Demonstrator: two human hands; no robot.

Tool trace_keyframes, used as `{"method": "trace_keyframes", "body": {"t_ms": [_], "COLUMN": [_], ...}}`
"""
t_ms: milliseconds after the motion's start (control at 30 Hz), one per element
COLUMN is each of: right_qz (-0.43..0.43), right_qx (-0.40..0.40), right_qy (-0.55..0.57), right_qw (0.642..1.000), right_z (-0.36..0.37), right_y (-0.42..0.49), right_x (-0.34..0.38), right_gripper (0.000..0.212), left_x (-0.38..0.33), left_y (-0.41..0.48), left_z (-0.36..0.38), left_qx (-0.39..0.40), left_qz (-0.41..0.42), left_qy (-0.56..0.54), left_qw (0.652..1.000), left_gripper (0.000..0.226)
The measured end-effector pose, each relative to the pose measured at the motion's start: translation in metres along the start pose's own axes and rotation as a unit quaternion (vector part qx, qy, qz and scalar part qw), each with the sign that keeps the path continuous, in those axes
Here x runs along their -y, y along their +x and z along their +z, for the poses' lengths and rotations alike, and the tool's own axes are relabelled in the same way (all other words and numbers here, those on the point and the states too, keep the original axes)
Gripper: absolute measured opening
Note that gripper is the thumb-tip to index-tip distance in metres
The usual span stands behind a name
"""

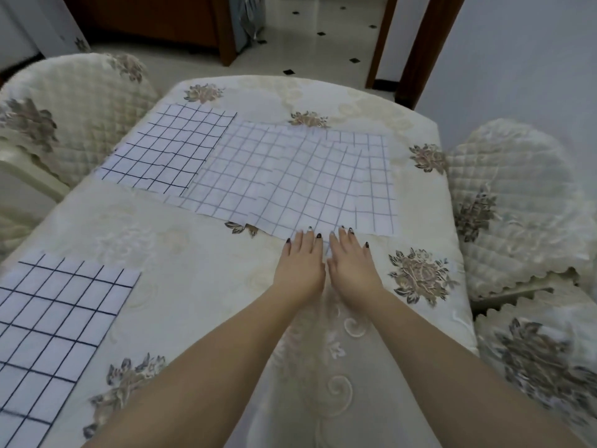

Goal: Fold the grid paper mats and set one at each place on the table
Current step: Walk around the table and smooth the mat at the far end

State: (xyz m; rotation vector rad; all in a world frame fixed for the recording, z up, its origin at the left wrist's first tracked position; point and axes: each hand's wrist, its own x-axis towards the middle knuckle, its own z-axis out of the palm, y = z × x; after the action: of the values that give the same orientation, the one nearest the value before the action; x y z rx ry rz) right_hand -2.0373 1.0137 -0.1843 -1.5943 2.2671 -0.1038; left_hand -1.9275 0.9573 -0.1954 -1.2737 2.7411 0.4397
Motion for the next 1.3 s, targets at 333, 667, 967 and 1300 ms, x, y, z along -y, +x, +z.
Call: {"method": "trace_keyframes", "body": {"t_ms": [333, 667, 967, 1300], "right_qz": [0.002, 0.005, 0.012, 0.043], "right_qx": [-0.019, 0.004, 0.056, 0.086], "right_qy": [-0.056, -0.038, -0.024, -0.035], "right_qw": [0.998, 0.999, 0.998, 0.995], "right_z": [0.014, 0.027, 0.047, 0.062], "right_y": [-0.004, -0.087, -0.186, -0.276], "right_x": [0.005, 0.021, 0.030, 0.025], "right_gripper": [0.052, 0.055, 0.056, 0.060], "left_x": [-0.001, -0.017, -0.038, -0.069], "left_y": [-0.003, -0.084, -0.184, -0.266], "left_z": [0.007, 0.006, 0.025, 0.044], "left_qx": [-0.006, 0.035, 0.054, 0.085], "left_qz": [-0.013, -0.035, -0.037, -0.018], "left_qy": [0.018, -0.031, -0.023, 0.010], "left_qw": [1.000, 0.998, 0.998, 0.996], "left_gripper": [0.054, 0.058, 0.059, 0.064]}}
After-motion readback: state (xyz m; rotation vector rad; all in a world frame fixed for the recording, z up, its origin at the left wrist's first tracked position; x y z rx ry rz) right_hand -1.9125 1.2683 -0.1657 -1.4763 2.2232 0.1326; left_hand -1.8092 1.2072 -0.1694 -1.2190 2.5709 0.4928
